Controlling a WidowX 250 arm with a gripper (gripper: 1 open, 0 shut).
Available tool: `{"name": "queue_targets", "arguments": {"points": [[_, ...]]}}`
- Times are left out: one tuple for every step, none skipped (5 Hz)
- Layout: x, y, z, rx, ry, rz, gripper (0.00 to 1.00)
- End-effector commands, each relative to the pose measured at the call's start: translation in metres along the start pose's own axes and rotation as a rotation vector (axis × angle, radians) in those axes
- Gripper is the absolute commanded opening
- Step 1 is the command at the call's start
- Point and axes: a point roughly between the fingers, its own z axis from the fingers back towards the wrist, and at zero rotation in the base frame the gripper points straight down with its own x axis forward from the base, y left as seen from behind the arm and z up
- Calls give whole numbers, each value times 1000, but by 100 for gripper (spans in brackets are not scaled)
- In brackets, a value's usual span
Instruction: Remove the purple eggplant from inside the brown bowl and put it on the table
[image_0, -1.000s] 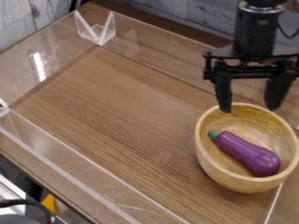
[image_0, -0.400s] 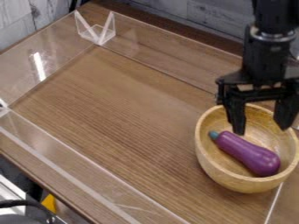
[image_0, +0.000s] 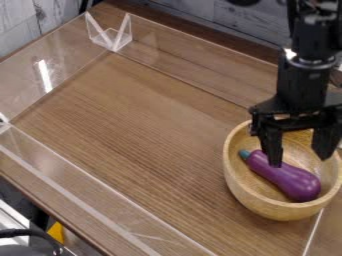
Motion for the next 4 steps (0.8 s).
{"name": "queue_targets", "arguments": {"points": [[0,-7,1,-29,-30,-12,100],[2,-9,-6,-29,-41,-4,100],[3,-11,-11,-29,-48,5,100],[5,-13,-16,-31,-50,12,100]]}}
